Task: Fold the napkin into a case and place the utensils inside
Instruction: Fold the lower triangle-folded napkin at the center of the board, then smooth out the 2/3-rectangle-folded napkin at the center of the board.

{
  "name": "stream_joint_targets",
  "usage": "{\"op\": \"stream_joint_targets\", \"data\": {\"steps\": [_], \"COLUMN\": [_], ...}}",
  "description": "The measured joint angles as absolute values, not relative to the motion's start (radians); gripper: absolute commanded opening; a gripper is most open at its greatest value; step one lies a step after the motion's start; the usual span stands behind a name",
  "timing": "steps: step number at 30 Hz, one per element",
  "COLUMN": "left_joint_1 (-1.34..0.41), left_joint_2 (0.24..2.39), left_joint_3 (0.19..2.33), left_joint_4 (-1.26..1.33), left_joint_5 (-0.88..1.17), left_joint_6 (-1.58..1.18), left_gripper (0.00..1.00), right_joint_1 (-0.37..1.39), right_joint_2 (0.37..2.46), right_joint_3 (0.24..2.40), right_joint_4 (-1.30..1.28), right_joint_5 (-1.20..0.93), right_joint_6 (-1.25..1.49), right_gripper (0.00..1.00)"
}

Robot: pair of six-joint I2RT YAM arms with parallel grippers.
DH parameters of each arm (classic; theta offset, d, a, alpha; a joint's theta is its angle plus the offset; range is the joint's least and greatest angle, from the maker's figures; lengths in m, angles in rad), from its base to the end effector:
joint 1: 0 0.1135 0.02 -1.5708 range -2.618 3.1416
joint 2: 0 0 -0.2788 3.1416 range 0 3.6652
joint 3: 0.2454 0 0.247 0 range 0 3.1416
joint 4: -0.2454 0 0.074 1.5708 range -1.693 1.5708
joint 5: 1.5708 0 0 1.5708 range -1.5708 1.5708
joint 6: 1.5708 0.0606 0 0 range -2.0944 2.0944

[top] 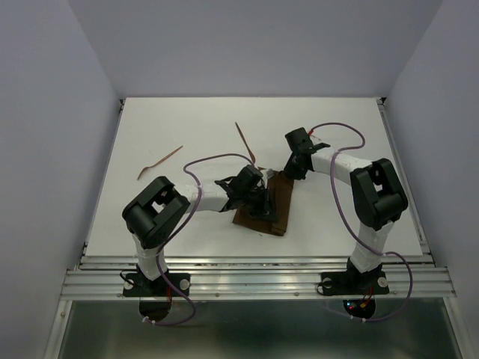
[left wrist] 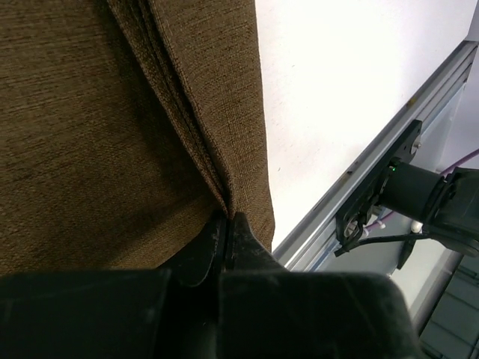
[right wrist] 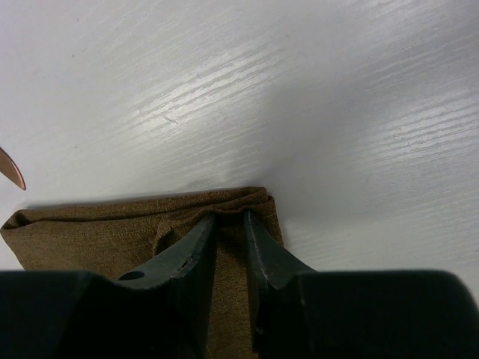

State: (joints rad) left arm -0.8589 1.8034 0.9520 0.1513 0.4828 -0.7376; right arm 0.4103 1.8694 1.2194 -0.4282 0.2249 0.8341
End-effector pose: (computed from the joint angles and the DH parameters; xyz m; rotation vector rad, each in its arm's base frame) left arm 0.2302 -0.3098 0.1618 0.4473 2.5348 -1.2912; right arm 0.3649 0.1440 0.1655 0.6214 2.5360 0.1429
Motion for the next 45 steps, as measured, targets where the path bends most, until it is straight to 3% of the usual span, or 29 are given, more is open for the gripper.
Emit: {"op": "stream_joint_targets", "data": {"steps": [22,25,29,38,45], "left_joint_1": [-0.776,-0.771,-0.770,-0.770,-0.770], "left_joint_2": [1.765,1.777,1.777,1.777,1.777], "left_joint_3": [0.911,0.910,0.910,0.910,0.914], "left_joint_4": [0.089,0.088,0.084,0.070,0.058], "left_joint_5": [0.465,0.453,0.435,0.429,0.429], "left_joint_6": [-0.657,-0.645,-0.633,-0.617,-0.616], "left_gripper": [0.00,0.00,0.00,0.00,0.00], "right_joint_1": [0.414,0.414,0.414,0.413,0.413], "right_joint_2": [1.886,1.886,1.881,1.753,1.560], "right_joint_3": [1.249,1.249,1.249,1.189,0.972], "right_joint_4": [-0.460,-0.460,-0.462,-0.519,-0.436], "right_joint_5": [0.241,0.240,0.239,0.264,0.199], "right_joint_6": [0.816,0.815,0.813,0.804,0.825], "right_gripper": [0.27,0.31,0.53,0.66,0.73]}}
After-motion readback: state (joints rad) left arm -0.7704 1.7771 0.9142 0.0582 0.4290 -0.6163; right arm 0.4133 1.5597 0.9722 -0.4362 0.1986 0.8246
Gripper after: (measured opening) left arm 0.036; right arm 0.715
